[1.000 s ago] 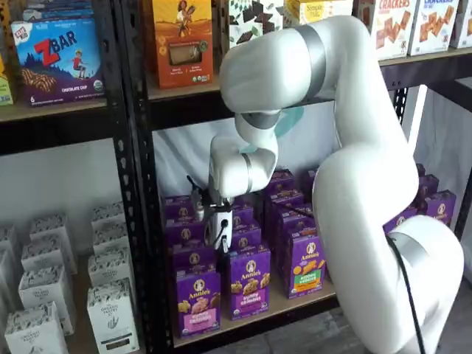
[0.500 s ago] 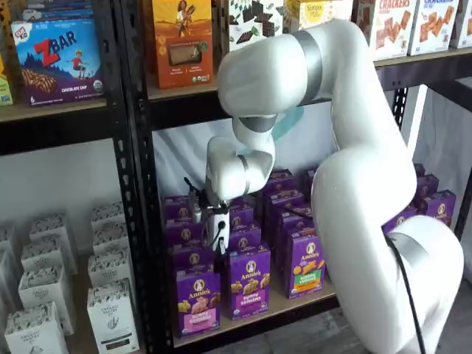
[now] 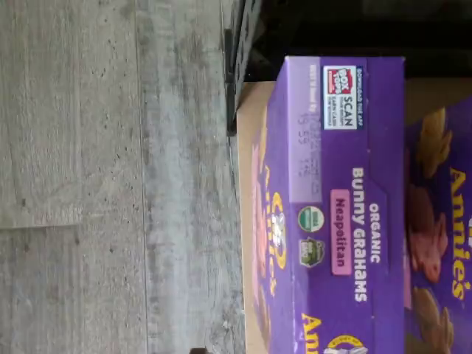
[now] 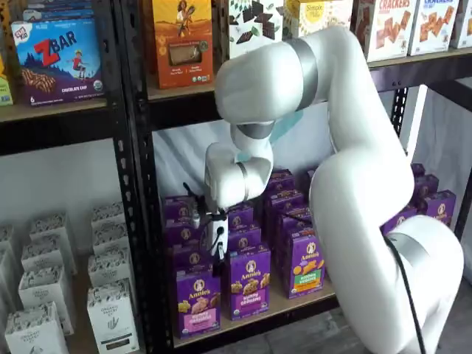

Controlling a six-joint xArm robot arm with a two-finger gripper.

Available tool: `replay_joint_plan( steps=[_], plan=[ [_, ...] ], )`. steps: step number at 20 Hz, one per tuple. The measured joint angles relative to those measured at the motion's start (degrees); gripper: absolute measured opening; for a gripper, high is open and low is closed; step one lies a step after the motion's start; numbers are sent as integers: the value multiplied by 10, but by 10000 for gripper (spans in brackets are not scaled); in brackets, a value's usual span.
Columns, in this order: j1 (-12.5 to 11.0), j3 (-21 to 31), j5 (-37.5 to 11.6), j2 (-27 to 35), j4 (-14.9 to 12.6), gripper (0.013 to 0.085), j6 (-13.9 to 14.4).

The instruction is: Pick up the purple box with a pink patch in the middle, on the bottom shelf, the first box from the left

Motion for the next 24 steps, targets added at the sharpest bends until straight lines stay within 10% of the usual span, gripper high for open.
replay_joint_plan(
  steps=[24],
  plan=[
    [8,-49,-3,67,-56,850,57]
  ],
)
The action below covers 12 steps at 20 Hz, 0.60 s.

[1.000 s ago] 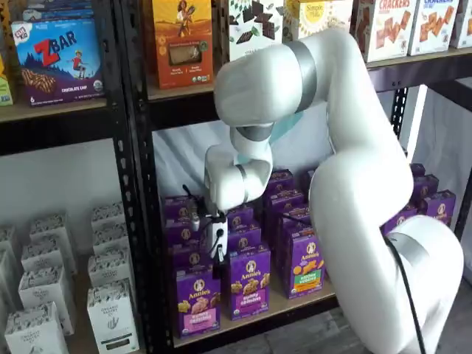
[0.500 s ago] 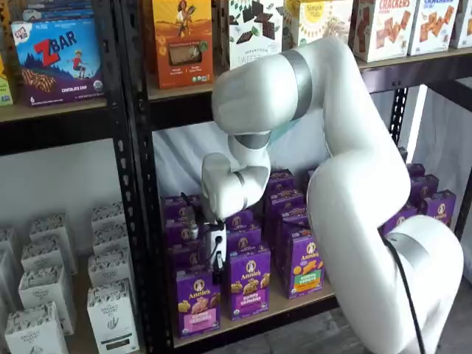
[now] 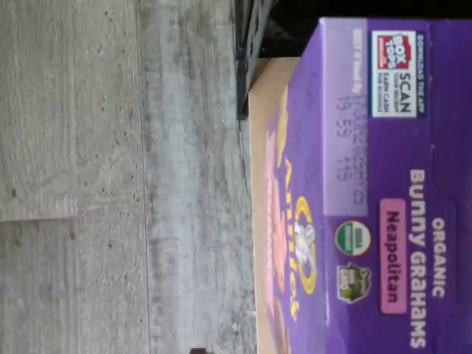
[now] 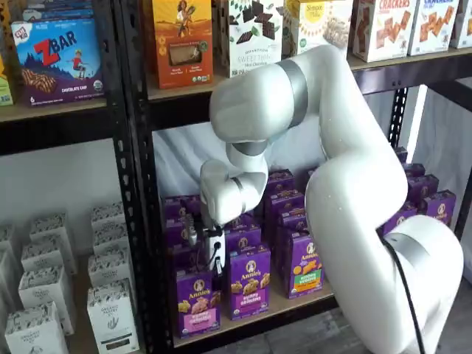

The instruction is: Pick up the purple box with a pink patch in the middle, on the bottom shelf, the first box from the left

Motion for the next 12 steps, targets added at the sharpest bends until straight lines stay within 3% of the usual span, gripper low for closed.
replay_joint_plan(
  steps=[10,12],
  plan=[
    [1,-22,-6,21,16,850,-13],
    [2,-29,-2,24,16,810,-12]
  ],
)
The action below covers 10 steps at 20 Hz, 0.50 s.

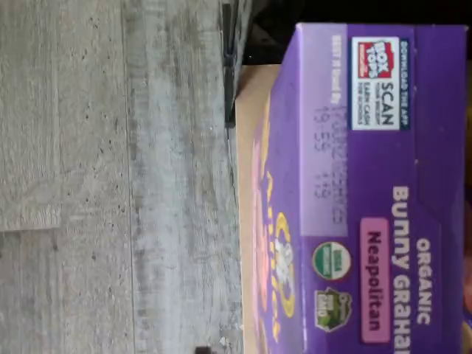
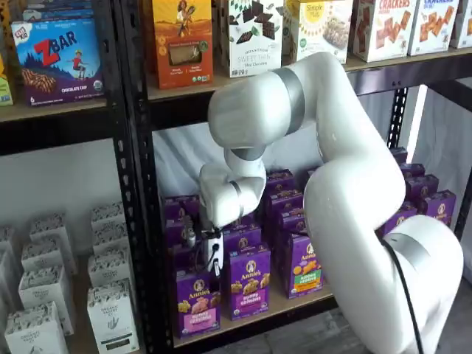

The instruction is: Pick up the purple box with a pink patch in the middle, on the bottom shelf, the first box from the left

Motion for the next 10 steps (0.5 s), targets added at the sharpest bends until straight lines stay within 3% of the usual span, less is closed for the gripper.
replay_joint_plan(
  steps=[4,6,10],
  plan=[
    [0,-6,3,4,0,730,0],
    [0,-10,9,5,-5,650,4],
    [0,-13,17,6,-11,650,10]
  ],
)
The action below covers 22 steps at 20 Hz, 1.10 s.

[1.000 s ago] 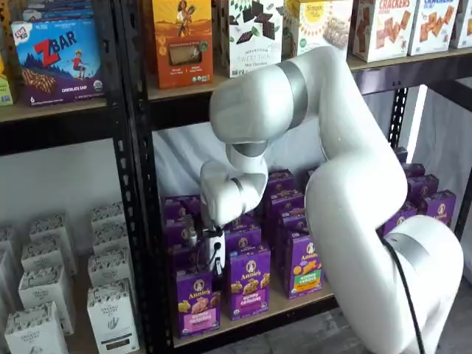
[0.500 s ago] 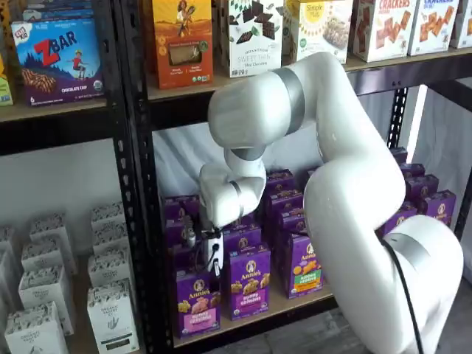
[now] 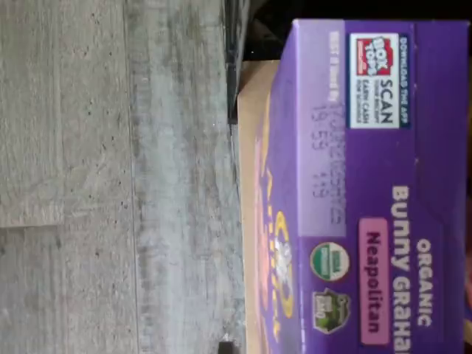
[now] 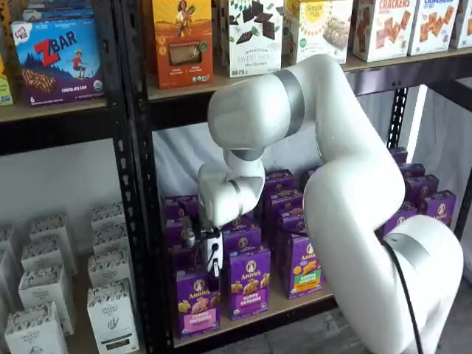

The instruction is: Pick up the purple box with a pink patch in the middle, on the bottom shelf, the first box from the left

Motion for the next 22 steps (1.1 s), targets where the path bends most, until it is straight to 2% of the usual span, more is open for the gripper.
replay_joint_plan(
  steps=[17,18,21,22],
  plan=[
    [5,-7,11,6,13,650,-7],
    [5,-7,10,6,13,610,-7],
    [5,-6,7,6,11,570,-5],
    [5,-5,6,6,11,530,-5]
  ],
)
